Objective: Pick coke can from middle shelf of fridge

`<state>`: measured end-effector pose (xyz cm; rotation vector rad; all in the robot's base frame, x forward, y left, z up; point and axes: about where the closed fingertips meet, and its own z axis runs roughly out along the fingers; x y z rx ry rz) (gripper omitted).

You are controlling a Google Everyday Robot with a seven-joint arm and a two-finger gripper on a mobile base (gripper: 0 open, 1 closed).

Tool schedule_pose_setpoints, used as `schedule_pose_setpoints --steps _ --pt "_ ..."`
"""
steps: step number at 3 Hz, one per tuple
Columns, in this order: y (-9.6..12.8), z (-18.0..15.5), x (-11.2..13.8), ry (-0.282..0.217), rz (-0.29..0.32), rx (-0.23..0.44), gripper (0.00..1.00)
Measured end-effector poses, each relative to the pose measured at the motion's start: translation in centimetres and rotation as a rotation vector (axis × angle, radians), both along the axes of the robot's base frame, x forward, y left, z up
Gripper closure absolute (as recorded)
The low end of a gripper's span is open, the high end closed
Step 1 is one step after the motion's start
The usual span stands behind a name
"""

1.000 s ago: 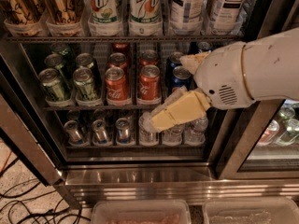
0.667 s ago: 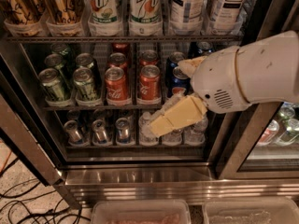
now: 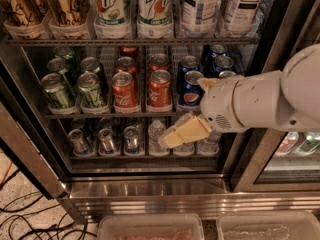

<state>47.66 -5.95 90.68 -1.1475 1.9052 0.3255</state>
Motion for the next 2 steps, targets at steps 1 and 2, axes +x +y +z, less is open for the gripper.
schedule_pose_setpoints --steps 1,2 --pt "-0.2 -1.8 2.4 -0.064 0.004 0.015 0.00" --pt "0.5 -2.8 3.8 -0.131 0.054 0.059 0.00"
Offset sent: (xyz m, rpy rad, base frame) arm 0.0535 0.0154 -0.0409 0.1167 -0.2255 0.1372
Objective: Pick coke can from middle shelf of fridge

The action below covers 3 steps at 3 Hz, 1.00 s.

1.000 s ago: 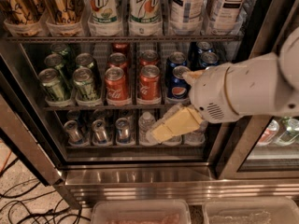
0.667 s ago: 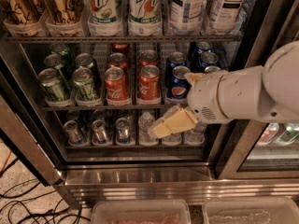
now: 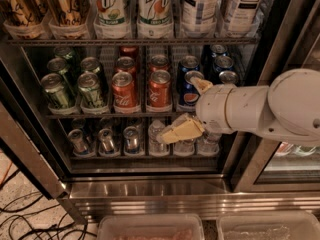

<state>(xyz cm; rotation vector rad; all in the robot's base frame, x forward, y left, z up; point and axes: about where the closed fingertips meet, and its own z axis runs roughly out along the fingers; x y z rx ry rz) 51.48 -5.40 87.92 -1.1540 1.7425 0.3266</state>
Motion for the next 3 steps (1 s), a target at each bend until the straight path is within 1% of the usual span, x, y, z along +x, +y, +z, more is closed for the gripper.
schedule_pose_setpoints --steps 1,2,3 --pt "1.09 -0.58 -0.12 -0.018 0.041 0.043 0.00" --pt "1.09 -0.58 -0.12 -0.018 0.041 0.043 0.00" --pt "1.87 -0.90 0.52 -0.007 -0.028 0.132 0.00"
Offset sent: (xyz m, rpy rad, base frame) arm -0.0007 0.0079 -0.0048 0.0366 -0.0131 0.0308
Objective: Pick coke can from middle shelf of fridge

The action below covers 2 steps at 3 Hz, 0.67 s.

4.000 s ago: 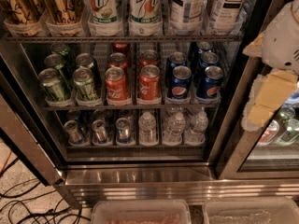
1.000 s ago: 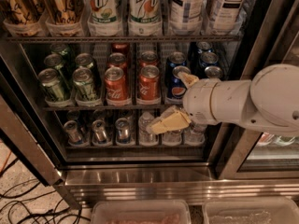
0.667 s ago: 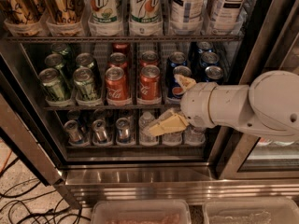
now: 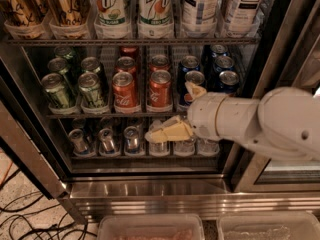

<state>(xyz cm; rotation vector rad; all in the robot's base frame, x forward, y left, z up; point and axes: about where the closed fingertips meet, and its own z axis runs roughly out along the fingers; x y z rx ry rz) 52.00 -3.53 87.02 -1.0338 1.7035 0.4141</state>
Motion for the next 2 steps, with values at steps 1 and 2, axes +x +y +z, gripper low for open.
schedule_pose_setpoints --steps 1,2 --pt "0.1 -2.5 -0.3 0.058 -0.146 0.167 0.00" --pt "-1.6 -4.6 0.4 0.060 -0.281 0.278 0.00"
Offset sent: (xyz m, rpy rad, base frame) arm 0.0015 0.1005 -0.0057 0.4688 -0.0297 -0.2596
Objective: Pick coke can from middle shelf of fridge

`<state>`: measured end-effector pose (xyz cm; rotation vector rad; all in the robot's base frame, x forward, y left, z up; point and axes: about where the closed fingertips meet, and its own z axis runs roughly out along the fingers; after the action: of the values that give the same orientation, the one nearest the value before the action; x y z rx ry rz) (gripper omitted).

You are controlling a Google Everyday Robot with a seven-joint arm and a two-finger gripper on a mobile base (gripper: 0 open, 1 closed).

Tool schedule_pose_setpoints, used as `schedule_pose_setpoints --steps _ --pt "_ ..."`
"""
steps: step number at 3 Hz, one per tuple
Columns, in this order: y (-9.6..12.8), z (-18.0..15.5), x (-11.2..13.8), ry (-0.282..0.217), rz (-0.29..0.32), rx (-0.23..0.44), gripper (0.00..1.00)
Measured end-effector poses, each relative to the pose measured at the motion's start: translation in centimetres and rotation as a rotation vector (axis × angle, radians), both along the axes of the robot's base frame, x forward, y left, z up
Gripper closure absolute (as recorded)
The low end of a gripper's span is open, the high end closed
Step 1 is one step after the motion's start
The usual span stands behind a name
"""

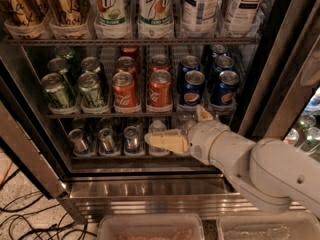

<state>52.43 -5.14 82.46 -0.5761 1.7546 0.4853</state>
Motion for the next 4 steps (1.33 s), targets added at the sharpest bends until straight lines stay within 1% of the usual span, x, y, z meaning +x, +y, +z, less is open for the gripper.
schedule_pose_setpoints --steps 1,2,3,4 --pt "1.3 1.0 0.7 -0.022 -0.029 0.030 0.00" --pt "1.4 1.1 0.7 -0.024 -0.028 0.027 0.00" --pt "2.2 1.2 0.7 -0.041 0.002 0.018 0.00" --pt "5.1 0.5 0.0 -0.095 0.104 -0.042 0.00"
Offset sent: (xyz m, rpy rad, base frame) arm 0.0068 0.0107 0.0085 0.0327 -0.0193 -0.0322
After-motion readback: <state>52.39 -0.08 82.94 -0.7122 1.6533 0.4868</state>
